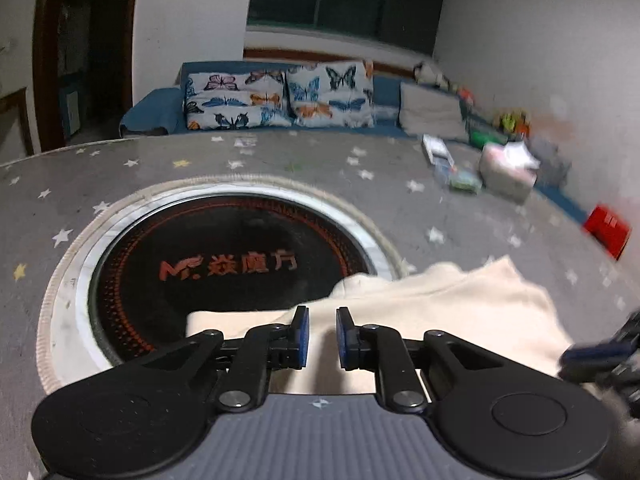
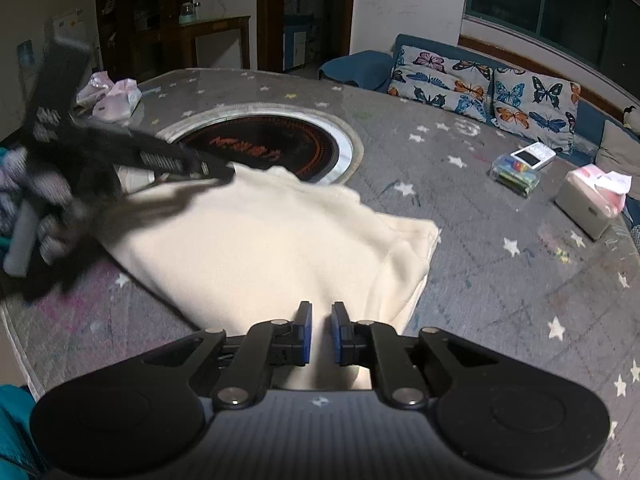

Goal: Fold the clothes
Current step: 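Smooth the folded sweatshirt edges with both open grippers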

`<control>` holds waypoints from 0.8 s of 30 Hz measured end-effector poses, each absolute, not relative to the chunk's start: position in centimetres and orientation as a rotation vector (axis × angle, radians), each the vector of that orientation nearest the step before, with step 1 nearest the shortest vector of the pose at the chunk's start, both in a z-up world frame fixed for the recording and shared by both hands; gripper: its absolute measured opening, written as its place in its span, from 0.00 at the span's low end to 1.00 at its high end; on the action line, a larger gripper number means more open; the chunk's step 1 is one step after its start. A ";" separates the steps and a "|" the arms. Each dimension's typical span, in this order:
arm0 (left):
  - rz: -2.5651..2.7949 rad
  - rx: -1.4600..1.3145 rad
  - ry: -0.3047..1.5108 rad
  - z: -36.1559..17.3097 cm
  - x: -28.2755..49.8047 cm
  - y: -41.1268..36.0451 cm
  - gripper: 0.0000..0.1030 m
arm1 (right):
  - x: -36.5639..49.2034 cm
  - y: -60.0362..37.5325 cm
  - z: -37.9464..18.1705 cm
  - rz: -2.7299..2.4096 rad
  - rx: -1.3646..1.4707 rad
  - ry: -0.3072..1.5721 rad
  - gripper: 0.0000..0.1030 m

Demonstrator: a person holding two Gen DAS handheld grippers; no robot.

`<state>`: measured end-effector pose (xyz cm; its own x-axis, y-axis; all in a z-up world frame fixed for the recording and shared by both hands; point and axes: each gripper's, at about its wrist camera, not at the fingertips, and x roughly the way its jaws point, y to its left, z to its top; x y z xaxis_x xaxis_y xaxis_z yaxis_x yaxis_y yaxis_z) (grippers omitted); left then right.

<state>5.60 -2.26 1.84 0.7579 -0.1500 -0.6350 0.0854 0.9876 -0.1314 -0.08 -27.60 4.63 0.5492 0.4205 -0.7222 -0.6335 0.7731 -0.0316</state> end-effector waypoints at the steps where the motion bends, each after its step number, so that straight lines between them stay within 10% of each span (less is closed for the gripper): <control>1: -0.128 -0.100 0.709 1.7 5.8 -2.3 0.16 | 0.1 -27.5 4.9 0.637 -0.304 0.760 0.12; 24: -0.164 -0.123 0.720 2.2 5.8 -2.5 0.17 | 7.6 -24.8 4.3 0.568 -0.230 0.751 0.12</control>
